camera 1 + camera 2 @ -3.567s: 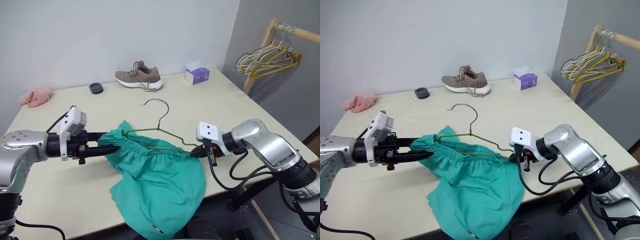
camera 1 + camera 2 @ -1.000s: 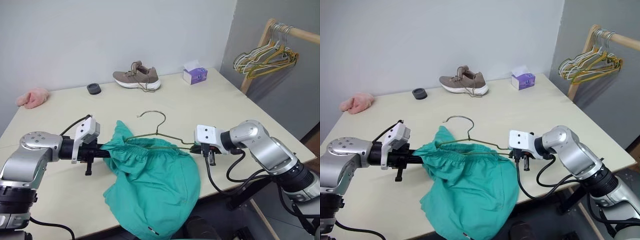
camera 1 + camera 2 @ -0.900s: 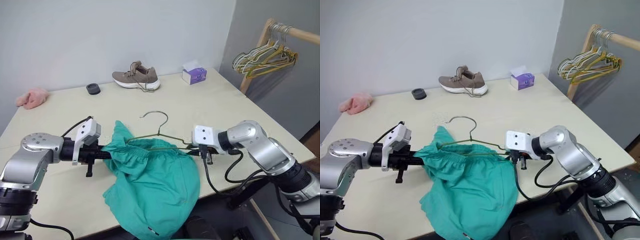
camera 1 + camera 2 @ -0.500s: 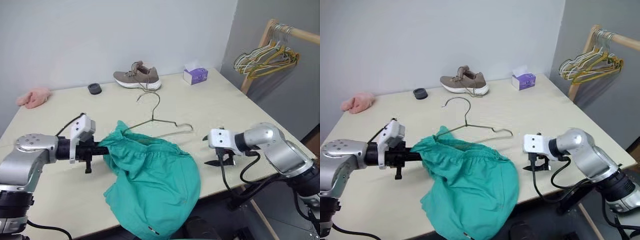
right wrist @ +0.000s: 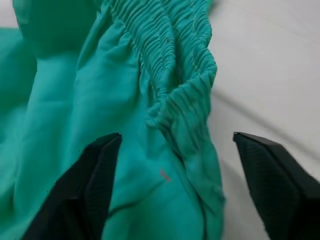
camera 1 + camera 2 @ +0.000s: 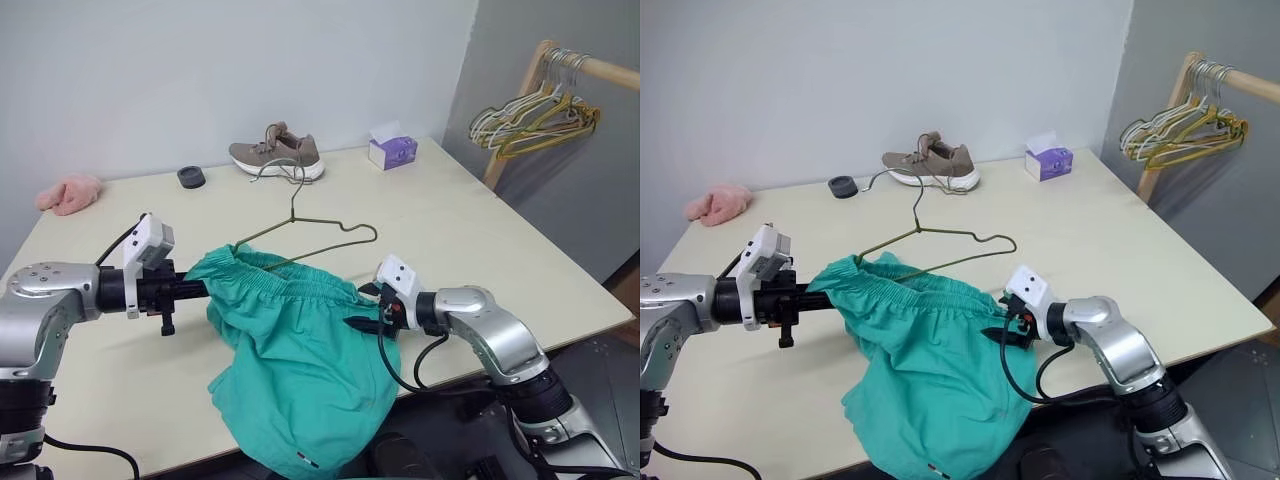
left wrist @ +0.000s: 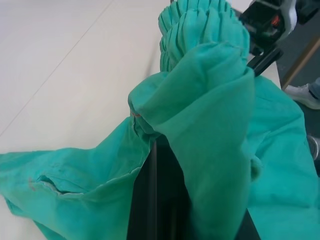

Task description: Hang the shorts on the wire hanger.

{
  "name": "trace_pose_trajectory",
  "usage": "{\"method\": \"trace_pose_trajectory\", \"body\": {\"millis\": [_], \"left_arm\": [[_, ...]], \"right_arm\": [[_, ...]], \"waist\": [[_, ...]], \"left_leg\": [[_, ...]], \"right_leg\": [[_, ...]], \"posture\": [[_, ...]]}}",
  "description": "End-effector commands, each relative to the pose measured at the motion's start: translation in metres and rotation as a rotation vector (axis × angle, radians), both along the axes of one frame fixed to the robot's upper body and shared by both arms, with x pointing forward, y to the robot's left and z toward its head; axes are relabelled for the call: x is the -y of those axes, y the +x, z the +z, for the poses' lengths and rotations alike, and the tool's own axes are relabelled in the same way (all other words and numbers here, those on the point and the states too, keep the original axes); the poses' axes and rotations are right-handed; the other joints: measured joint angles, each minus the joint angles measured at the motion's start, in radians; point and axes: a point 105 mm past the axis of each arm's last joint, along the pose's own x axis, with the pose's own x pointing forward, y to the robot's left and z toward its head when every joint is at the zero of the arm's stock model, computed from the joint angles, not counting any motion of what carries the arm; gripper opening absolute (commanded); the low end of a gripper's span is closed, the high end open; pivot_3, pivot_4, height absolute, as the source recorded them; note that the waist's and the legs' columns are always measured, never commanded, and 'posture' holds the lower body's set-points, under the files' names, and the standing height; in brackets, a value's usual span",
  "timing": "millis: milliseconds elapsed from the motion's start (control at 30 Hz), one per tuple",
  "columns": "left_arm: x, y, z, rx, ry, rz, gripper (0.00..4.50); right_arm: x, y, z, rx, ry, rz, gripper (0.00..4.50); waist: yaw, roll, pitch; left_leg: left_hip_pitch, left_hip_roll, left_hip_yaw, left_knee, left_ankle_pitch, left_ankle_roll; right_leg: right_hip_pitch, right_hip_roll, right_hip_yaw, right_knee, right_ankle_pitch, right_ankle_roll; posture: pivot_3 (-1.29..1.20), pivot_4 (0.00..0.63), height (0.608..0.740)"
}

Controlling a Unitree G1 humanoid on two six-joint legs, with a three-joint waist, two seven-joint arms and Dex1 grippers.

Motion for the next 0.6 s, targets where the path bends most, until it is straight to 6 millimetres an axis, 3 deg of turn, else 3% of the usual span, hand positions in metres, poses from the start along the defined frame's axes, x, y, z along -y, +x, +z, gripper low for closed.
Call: {"method": "trace_pose_trajectory", "body": {"millis": [33,267,600], "left_arm": [[0.002,-0.002,0.024,0.068,-0.016,-0.011,0.00],[-0.001,-0.010,0.025,0.038,-0.028,-0.010,0.00],[-0.004,-0.022,0.044,0.001,-0.125,-0.009,0.00]], "right_arm": [[0.005,0.008,0.011,-0.006,0.072,-0.056,2.46],[0.027,0.023,0.026,-0.019,0.146,-0.150,0.02],[0.064,0.034,0.047,-0.170,0.313,-0.288,0.02]], "waist": [[0.002,0.000,0.000],[0.006,0.000,0.000],[0.012,0.001,0.000]], "left_leg": [[0.000,0.000,0.000,0.000,0.000,0.000],[0.000,0.000,0.000,0.000,0.000,0.000],[0.000,0.000,0.000,0.000,0.000,0.000]], "right_leg": [[0.000,0.000,0.000,0.000,0.000,0.000],[0.000,0.000,0.000,0.000,0.000,0.000],[0.000,0.000,0.000,0.000,0.000,0.000]], "posture": [[-0.28,0.000,0.740],[-0.28,0.000,0.740],[-0.28,0.000,0.740]]}}
